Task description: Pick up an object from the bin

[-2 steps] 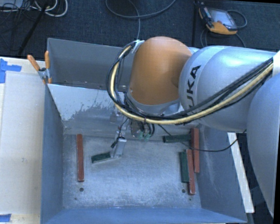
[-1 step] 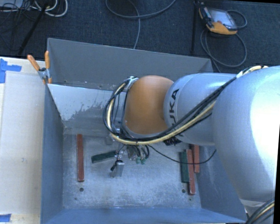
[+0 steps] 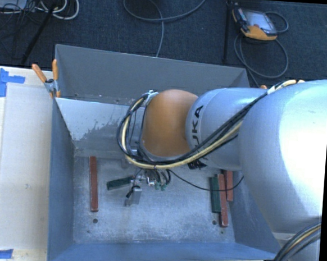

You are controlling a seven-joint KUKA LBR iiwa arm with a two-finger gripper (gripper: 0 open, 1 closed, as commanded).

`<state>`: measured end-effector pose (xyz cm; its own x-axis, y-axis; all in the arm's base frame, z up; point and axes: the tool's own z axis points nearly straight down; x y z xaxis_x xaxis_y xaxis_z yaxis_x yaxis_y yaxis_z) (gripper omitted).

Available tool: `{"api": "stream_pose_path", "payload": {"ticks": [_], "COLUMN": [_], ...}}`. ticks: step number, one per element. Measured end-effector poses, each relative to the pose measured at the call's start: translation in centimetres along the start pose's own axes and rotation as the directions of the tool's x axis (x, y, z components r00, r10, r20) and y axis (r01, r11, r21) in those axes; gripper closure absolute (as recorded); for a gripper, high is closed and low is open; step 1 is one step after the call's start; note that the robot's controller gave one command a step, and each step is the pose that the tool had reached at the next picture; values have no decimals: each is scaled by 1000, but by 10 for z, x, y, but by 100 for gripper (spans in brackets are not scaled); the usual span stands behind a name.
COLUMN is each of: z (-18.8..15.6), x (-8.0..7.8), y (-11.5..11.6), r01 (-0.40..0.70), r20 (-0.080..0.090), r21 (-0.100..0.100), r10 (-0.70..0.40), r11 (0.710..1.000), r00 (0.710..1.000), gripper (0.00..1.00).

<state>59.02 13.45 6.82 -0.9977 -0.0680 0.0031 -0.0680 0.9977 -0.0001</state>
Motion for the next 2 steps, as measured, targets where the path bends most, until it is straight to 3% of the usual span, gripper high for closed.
{"api": "stream_pose_path", "payload": {"ticks": [1,2], "z": [-2,-165], "x": [-1,-16], "y": [0,15], "r01": [-2,129], "r20": [3,13], "r21": [-1,0], "r10": [2,-129], "r11": [1000,992], "r00": [1000,992], "gripper": [100,100]}}
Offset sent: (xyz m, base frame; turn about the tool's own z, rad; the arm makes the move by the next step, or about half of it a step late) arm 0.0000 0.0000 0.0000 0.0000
